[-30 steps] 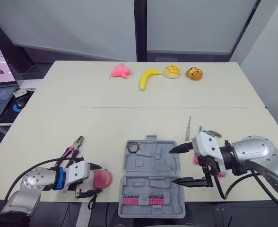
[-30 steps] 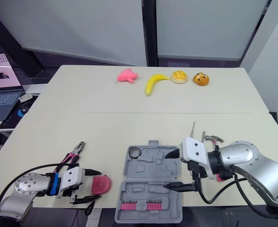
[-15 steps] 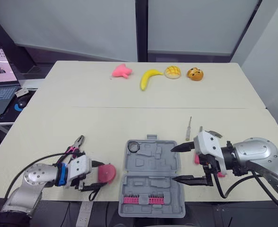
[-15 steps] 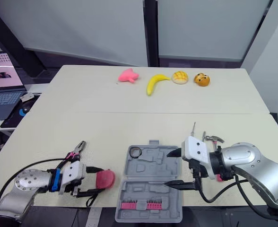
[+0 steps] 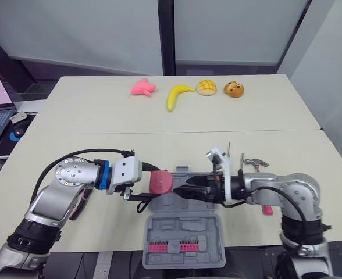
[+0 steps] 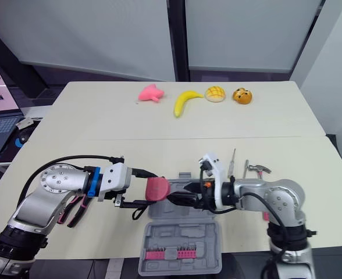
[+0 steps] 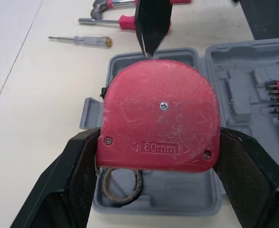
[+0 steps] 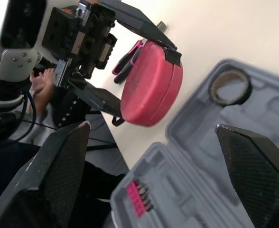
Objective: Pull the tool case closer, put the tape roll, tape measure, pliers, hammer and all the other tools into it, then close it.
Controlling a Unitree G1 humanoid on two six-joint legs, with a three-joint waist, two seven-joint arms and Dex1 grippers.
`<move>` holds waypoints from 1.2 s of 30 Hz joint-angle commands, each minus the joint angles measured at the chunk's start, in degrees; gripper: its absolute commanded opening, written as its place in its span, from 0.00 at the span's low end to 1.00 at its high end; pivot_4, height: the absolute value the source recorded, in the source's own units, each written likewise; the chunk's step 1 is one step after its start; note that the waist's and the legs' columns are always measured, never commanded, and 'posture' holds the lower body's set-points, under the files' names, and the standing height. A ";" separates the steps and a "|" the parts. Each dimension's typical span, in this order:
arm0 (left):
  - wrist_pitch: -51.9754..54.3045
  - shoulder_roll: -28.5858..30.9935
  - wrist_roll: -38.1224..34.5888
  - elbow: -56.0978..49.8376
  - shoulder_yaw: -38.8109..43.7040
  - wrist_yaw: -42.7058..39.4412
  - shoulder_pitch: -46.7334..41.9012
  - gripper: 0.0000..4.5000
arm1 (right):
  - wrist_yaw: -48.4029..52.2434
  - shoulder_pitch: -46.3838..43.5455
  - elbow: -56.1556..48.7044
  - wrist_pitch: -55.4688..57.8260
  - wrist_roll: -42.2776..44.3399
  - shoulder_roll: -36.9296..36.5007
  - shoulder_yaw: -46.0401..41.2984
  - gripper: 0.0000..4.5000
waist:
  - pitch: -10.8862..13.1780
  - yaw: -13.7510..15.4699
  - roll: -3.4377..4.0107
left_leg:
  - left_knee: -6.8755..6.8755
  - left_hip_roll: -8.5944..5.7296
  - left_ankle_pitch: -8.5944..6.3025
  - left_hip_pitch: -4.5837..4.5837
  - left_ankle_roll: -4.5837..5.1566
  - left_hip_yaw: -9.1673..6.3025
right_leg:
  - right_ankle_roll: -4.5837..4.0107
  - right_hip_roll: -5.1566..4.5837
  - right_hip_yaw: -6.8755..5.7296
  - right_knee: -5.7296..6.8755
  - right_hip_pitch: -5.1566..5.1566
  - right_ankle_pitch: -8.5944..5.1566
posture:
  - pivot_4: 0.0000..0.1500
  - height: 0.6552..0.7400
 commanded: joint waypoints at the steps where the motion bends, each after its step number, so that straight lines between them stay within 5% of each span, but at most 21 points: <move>1: 0.88 -0.37 0.21 -2.48 0.01 1.22 -0.78 0.72 | -4.67 -0.98 2.62 0.71 4.49 3.04 -2.16 1.00 | 0.00 0.01 0.00 | 0.01 0.00 0.00 0.01 0.00 -0.01 | 0.00 0.00 0.00 0.00 0.01 0.00 | 1.00 0.76; 8: 1.71 -1.06 0.50 -4.60 -0.07 2.72 -0.14 0.72 | -12.75 -2.23 8.41 0.71 10.01 8.65 -5.45 1.00 | 0.00 -0.06 0.01 | 0.00 0.00 0.01 0.02 -0.02 0.00 | 0.00 0.02 0.01 0.03 -0.01 0.00 | 1.00 0.76; 11: 1.48 -1.20 0.35 -5.43 0.25 3.20 1.00 0.72 | -14.49 -2.74 9.35 0.71 11.49 8.95 -5.84 0.87 | 0.00 -0.09 0.01 | 0.00 0.00 0.01 0.02 -0.02 0.00 | 0.00 0.02 0.00 0.04 -0.01 0.00 | 1.00 0.76; 17: 1.37 -1.57 -0.05 -6.01 0.77 4.24 2.56 0.72 | -16.36 -2.91 10.64 0.71 14.69 9.13 -5.97 0.46 | 0.00 -0.10 0.01 | 0.00 0.00 0.01 0.02 -0.01 -0.01 | 0.00 0.02 0.01 0.05 -0.02 0.00 | 1.00 0.76; 24: 0.97 -2.38 0.44 -4.53 0.88 5.44 1.69 0.72 | -18.08 -2.62 11.72 0.71 18.06 8.78 -5.43 0.20 | 0.00 -0.16 0.02 | 0.00 0.01 0.01 0.02 -0.01 0.00 | 0.00 0.04 0.02 0.05 -0.01 0.00 | 1.00 0.76; 36: -0.21 -3.42 0.53 -4.62 0.88 6.13 3.46 0.72 | -21.51 -2.45 12.66 0.23 21.07 8.09 -5.80 0.19 | 0.00 -0.15 0.02 | 0.00 0.01 0.01 0.02 -0.01 0.01 | 0.00 0.04 0.03 0.04 -0.01 0.00 | 1.00 0.76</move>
